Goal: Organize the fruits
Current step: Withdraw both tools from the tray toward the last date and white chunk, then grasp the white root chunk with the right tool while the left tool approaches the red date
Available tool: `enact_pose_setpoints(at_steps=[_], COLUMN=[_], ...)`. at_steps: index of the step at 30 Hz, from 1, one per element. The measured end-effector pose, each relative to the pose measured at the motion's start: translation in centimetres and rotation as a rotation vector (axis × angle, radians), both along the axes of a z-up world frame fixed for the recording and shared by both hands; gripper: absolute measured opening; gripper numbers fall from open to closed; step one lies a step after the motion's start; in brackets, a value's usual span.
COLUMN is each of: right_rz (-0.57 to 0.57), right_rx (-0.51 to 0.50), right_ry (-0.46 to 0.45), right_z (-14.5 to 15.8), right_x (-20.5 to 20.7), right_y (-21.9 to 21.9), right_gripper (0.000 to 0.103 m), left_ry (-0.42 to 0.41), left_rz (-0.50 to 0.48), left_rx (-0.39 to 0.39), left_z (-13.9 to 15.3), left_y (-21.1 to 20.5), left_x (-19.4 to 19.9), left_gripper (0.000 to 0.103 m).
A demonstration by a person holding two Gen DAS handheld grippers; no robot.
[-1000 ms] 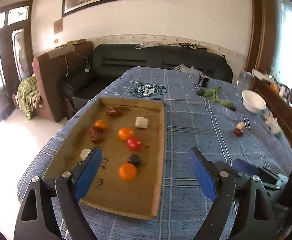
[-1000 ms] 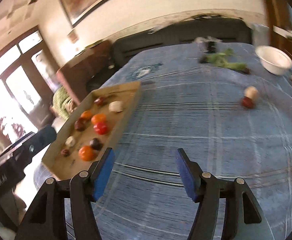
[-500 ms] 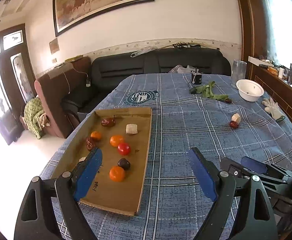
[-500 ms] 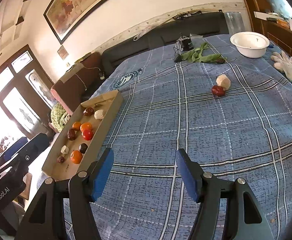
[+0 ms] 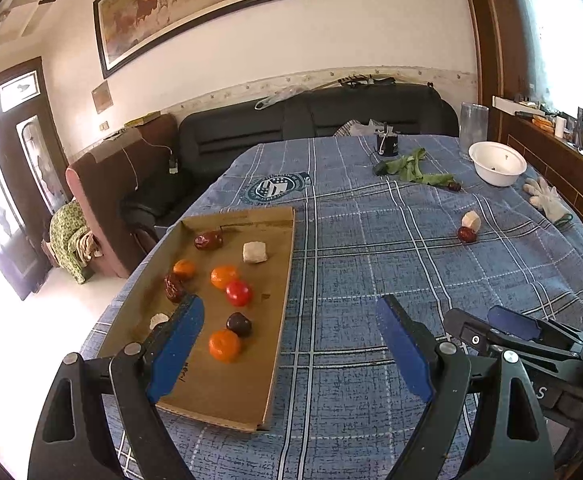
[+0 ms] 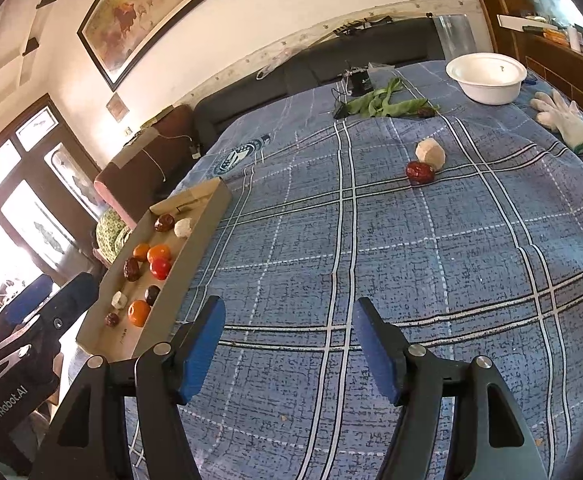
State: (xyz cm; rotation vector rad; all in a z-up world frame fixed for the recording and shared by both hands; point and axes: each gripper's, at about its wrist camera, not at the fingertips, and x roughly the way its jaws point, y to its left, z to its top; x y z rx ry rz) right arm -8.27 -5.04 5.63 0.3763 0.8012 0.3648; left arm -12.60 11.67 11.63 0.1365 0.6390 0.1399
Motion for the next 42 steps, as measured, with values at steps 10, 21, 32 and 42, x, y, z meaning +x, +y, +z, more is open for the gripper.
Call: enact_pose_setpoints(at_steps=[10,21,32,42], right_rz=[-0.076,-0.177,-0.165,-0.176], right_rx=[-0.112,-0.265,-0.278,-0.211], right_ry=[-0.008,0.060,0.116,0.104], right_z=[0.4,-0.1,-2.9,-2.3], right_x=[0.4,9.0,19.1,17.3], right_y=[-4.6,-10.3,-7.9,-10.2], right_gripper=[0.073,0.070,0.063,0.033], left_ry=[0.069,0.150,0.188,0.269], left_rz=[-0.042,-0.106,-0.152,-0.296], left_rx=[-0.070,-0.130,-0.159,-0.182], left_z=[-1.6,-4.2,-4.8,-5.5], left_y=[0.3,-0.9,-1.5,-7.0], left_x=[1.9,4.2,6.2,10.9], left_gripper=[0.087,0.087,0.087,0.087])
